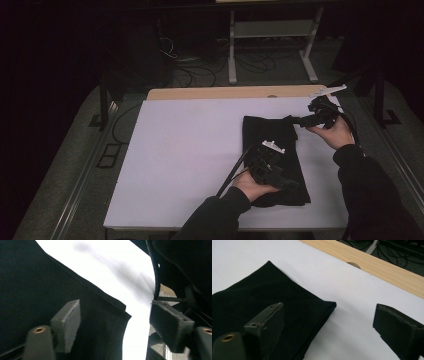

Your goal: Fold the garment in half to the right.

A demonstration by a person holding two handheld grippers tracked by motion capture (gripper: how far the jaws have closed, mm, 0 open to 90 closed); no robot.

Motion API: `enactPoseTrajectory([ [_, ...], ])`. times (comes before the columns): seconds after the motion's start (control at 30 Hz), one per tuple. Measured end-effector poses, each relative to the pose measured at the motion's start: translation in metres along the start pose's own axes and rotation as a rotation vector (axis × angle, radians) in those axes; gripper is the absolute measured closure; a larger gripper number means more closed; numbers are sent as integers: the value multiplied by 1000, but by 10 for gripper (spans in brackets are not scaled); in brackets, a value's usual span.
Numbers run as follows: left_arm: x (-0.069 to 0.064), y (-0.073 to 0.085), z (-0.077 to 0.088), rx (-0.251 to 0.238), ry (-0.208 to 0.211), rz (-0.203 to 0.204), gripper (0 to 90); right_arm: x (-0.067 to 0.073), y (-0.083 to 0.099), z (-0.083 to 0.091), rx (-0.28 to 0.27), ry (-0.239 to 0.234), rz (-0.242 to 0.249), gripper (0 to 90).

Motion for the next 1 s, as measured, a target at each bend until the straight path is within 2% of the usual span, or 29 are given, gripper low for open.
enactPoseTrajectory([
  [0.07, 1, -1, 3, -20, -2, 5, 176, 0, 2, 4, -5, -8, -3, 51],
  [0.13, 3, -1, 6, -15, -9, -12, 146, 0, 4, 7, 1, -11, -7, 23],
  [0.23, 6, -2, 11, -38, -25, -31, 126, 0, 7, 12, -5, -12, -21, 20],
  [0.43, 11, 0, 14, -15, -50, -60, 0, -1, 12, 21, -23, -21, -37, 0],
  [0.5, 11, 0, 15, -18, -51, -56, 0, -1, 13, 24, -33, -26, -38, 0],
  [0.67, 14, 3, 19, -19, -83, -91, 0, 1, 16, 32, -52, -41, -50, 0],
  [1.0, 22, 8, 34, -46, -117, -86, 0, 7, 24, 45, -70, -67, -46, 0],
])
Point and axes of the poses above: each handheld gripper's, and its own axes: z roughly backward along the jaws, y roughly out of its underside, x roughly to its left, the point moved 3 cm from there along -z, roughly forward along the jaws, and after that the axes turned 1 degree about -x, right-handed, at the moved point
